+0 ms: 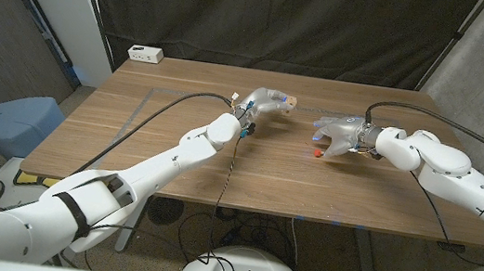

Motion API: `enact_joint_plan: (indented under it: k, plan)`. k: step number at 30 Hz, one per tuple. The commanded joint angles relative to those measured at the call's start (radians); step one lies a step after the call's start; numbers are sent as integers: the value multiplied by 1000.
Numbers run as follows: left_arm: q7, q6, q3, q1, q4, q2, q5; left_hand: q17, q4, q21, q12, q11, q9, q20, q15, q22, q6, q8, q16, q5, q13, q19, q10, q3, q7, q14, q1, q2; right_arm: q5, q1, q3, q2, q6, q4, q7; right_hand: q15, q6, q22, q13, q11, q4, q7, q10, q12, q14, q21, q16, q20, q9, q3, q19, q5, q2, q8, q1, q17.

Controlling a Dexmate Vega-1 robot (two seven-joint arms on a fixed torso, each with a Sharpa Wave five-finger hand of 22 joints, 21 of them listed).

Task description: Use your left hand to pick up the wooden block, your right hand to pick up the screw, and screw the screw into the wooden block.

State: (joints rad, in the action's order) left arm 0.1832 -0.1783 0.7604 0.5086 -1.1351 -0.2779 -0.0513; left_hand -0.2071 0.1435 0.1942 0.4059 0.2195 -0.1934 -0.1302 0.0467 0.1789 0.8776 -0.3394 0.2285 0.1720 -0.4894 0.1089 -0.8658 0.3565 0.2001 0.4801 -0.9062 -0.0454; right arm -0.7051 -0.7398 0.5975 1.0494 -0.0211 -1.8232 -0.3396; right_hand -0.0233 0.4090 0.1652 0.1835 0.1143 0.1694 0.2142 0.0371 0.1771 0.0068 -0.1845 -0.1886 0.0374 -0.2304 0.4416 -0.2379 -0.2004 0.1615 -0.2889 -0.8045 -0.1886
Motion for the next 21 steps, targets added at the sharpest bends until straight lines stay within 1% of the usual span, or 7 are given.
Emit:
enact_joint_plan:
  k: [1, 6, 12, 17, 19, 21]
  plan:
    - [4, 4, 1, 4, -4, 0, 4, -2, -3, 7, -2, 1, -4, 0, 105, 4, 27, -7, 5, 7, -2, 1, -6, 2, -2, 6, -7, 11, -7, 0, 11, -8, 9, 11, 4, -3, 13, 4, 5, 3, -5, -1, -2, 6, -8, -5, -6, -6, -5, 0, -8, 4, -1, -10, -4, -3]
    - [2, 2, 4, 3, 0, 1, 5, -2, -4, 7, -4, 1, -4, -1, 106, 4, 28, -7, 5, 8, -2, 1, -7, 2, -2, 6, -7, 15, -9, -1, 15, -11, 20, 13, 0, -4, 16, 4, 5, 2, -7, -3, -2, 7, -7, -5, -6, -9, -6, -1, -9, 5, 0, -12, -2, -3]
    - [3, -2, 6, -1, 6, 3, 10, -2, -4, 8, -5, 1, -4, 0, 106, 4, 31, -7, 6, 8, -1, 1, -9, 1, -2, 6, -6, 18, -10, -1, 20, -17, 33, 14, -2, -2, 13, 4, 5, -9, -10, -10, -3, 7, -7, -6, -7, -12, -9, -5, -11, 5, 1, -14, 6, -4]
    - [1, -2, 7, -2, 6, 3, 10, -2, -5, 8, -6, 1, -4, 0, 105, 4, 30, -6, 6, 9, -1, 1, -11, 1, -2, 7, -6, 21, -11, -2, 23, -21, 42, 15, 3, -2, 15, 4, 5, -11, -12, -15, -3, 8, -7, -6, -7, -13, -11, -7, -13, 6, 2, -16, 11, -4]
    - [1, 0, 7, -2, 7, 4, 11, -2, -5, 8, -7, 1, -4, 0, 105, 4, 30, -5, 6, 9, -1, 1, -10, 1, -2, 6, -6, 21, -11, -1, 24, -22, 45, 14, -1, -2, 18, 4, 5, -16, -13, -17, -3, 8, -7, -6, -7, -13, -12, -8, -13, 6, 2, -19, 14, -5]
    - [2, -1, 8, -3, 8, 4, 11, -2, -4, 8, -8, 1, -4, 0, 105, 4, 31, -6, 6, 9, 0, 1, -10, 0, -3, 6, -6, 22, -12, 0, 27, -23, 47, 14, -2, -2, 24, 4, 5, -14, -14, -18, -3, 8, -8, -6, -8, -13, -13, -10, -14, 6, 3, -22, 16, -5]
